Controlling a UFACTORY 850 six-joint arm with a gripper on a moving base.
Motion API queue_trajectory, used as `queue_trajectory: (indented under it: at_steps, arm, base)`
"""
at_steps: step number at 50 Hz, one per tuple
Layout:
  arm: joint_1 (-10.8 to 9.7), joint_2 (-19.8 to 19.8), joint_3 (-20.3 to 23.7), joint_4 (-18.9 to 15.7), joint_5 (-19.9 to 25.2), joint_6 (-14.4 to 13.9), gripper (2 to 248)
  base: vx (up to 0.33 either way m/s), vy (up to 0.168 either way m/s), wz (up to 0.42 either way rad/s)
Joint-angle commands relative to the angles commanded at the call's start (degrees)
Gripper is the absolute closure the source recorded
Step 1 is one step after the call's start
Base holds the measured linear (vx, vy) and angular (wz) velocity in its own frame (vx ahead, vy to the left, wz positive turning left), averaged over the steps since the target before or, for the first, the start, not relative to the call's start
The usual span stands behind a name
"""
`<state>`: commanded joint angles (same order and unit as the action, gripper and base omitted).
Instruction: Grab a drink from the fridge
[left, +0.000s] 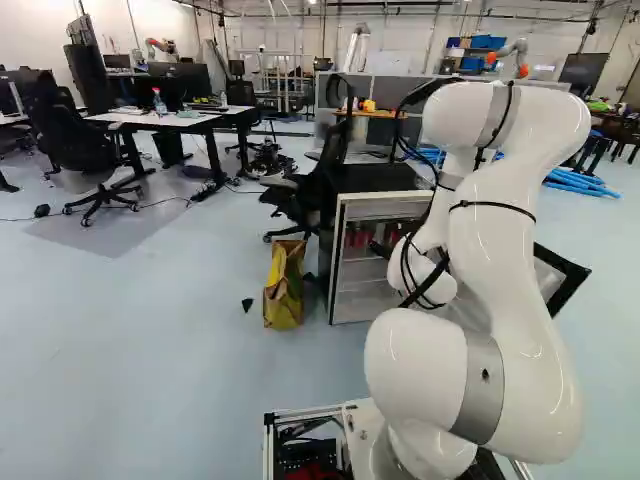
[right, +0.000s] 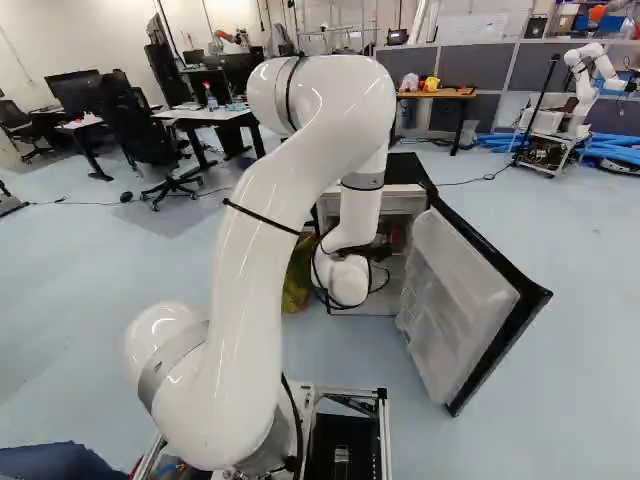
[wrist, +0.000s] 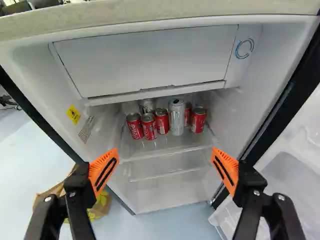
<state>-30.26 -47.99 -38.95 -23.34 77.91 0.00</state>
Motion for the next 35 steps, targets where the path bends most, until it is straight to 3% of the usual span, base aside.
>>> queue_trajectory:
  at_steps: [35]
  arm:
    - [0.5,-5.5,-3.8,0.0,0.0,0.0,3]
  base:
    - [0.0,0.0,0.0]
